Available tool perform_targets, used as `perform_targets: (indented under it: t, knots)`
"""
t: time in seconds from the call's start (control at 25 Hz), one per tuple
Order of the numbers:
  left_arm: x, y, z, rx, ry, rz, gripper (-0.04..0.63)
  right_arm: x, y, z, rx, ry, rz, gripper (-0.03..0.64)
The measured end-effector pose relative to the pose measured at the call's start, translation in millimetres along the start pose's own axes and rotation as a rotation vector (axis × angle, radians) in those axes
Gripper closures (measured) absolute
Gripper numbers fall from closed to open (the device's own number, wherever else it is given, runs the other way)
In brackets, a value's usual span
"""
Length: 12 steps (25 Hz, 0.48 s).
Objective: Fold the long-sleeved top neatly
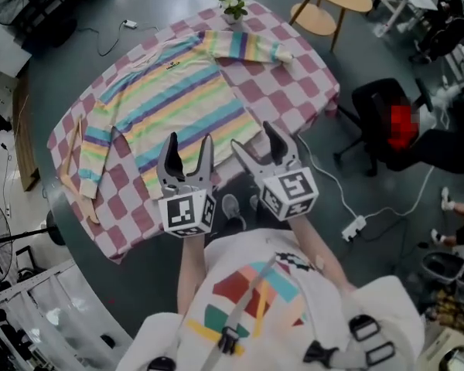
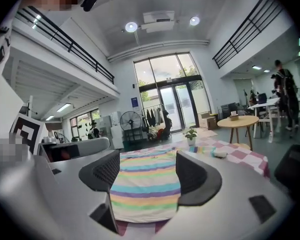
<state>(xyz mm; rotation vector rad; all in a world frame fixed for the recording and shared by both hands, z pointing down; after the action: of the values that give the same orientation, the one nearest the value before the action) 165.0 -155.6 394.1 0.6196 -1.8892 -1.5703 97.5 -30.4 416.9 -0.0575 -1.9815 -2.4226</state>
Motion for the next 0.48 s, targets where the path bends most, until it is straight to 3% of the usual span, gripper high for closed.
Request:
perform_targets:
  t: [0.28, 0.48]
  knots:
    - [-23, 10, -1, 0.019, 0.05, -0.025, 0.31, -5, 11, 28, -0.137, 0.133, -0.005, 0.278]
    - [-58, 12, -1, 0.004, 0.046, -0.019, 0.31, -31, 13, 65, -0.178, 0.173, -0.001, 0.278]
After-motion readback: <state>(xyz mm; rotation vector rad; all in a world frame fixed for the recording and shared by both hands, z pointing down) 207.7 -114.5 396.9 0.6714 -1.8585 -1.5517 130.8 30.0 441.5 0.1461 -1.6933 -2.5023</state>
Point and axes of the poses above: the fingertips, and each gripper's own axes: x backward along the fingers, z to its right, y out of its underside, the point moved 2 cm from there along x, backward along the fingers, and after that the axes turned 14 degrees about z, right-handed, at the moved point
